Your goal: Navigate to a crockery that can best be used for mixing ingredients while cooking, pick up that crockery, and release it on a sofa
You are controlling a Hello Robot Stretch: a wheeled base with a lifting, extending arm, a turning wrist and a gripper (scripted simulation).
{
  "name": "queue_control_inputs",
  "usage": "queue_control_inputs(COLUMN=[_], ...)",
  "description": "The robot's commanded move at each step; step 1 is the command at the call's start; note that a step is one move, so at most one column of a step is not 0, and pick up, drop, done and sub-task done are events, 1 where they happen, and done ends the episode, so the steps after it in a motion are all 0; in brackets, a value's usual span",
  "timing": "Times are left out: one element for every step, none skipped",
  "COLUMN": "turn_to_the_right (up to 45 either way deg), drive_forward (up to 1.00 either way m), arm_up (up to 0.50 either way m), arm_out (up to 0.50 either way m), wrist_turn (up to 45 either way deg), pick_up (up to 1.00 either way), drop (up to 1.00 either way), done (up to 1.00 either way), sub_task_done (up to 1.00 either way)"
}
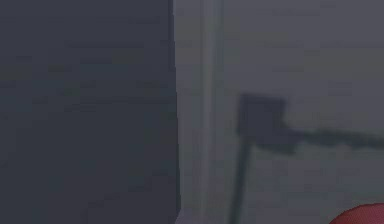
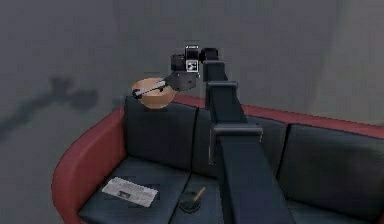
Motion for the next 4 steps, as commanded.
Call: queue_control_inputs(turn_to_the_right=[0.0,0.0,0.0,0.0], drive_forward=[0.00,0.00,0.00,0.00], arm_up=[0.00,0.00,-0.44,-0.32], arm_out=[0.00,0.00,0.00,0.00], wrist_turn=[45.0,33.0,0.0,0.0], pick_up=[0.00,0.00,0.00,0.00], drop=[0.00,0.00,0.00,0.00], done=[0.00,0.00,0.00,0.00], sub_task_done=[0.00,0.00,0.00,0.00])
